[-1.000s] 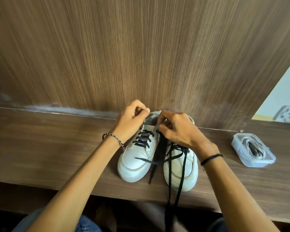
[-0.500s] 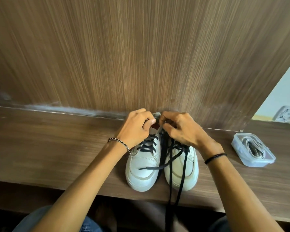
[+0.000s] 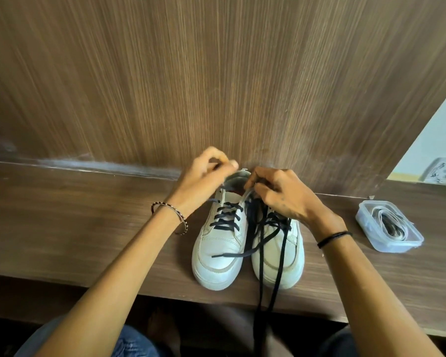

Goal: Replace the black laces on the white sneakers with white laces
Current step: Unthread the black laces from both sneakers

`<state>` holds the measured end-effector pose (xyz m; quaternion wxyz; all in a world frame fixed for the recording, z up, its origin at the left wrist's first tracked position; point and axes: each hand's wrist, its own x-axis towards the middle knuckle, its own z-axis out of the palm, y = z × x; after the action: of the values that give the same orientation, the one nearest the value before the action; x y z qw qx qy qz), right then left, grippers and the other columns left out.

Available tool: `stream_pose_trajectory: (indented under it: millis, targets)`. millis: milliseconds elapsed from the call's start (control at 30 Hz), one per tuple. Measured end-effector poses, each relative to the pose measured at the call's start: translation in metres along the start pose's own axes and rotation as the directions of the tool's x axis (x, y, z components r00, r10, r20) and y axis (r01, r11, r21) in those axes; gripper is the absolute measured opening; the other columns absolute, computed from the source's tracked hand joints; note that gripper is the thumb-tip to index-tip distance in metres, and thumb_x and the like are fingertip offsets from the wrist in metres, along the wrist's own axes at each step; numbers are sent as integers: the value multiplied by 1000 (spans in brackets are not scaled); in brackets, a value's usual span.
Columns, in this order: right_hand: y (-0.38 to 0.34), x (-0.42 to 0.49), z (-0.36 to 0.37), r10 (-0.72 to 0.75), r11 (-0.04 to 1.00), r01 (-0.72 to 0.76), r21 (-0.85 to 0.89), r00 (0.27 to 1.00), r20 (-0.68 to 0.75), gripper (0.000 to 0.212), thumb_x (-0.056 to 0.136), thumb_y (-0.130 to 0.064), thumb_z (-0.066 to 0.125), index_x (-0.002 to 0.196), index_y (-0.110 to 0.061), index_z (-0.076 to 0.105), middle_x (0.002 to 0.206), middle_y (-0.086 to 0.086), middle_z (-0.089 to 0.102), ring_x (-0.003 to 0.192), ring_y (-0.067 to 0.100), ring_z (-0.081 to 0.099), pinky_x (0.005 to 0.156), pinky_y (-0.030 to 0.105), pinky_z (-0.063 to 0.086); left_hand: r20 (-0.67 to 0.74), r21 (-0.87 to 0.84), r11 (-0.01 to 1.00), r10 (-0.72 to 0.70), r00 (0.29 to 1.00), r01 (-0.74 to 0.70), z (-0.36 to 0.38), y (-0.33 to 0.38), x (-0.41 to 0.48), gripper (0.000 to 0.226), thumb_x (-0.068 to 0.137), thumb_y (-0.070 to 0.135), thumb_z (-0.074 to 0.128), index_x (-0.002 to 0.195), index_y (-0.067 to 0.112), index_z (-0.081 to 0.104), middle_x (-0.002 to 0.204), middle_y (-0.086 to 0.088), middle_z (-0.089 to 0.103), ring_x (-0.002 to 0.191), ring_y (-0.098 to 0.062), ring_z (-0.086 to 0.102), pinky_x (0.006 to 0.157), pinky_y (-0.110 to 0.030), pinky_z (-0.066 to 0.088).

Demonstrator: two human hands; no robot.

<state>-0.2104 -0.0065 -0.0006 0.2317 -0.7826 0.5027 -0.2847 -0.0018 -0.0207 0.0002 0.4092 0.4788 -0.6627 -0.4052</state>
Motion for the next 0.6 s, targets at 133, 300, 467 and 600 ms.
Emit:
stream_pose_trajectory:
  millis: [133,300,467,600]
  targets:
    - [2,1,1,8,1000,-9,-18,1000,-11,22,93,-8,53,92,-22,70,74,11,70,58,21,56,55,32,46,228,605,759,122,966,-239,3,-9,-1,13,98,40,61,106,37,70,82,8,70,74,-9,63,72,-36,55]
    - [-1,1,2,6,1000,-7,-15,1000,-20,21,92,-8,55,91,-22,70,71,7,69,57,17,55,56,31,47,193,510,830,145,970,-226,-3,-16,0,21,97,42,64,82,31,74,56,10,54,49,-4,45,52,-23,36]
    - [-2,0,1,9,1000,-9,-7,1000,-15,24,95,-4,50,92,-18,69,76,12,71,64,27,62,60,41,53,-76,125,986,117,990,-107,7,-13,0,22,101,31,63,90,20,79,49,4,53,50,-10,49,57,-16,45]
    - [0,-2,-2,10,1000,-11,-15,1000,-10,27,96,-3,48,93,-18,71,85,5,76,79,29,71,74,48,57,-368,-440,896,-119,922,-60,-15,-6,9,17,101,19,61,93,13,76,59,3,60,52,-14,62,49,-21,48]
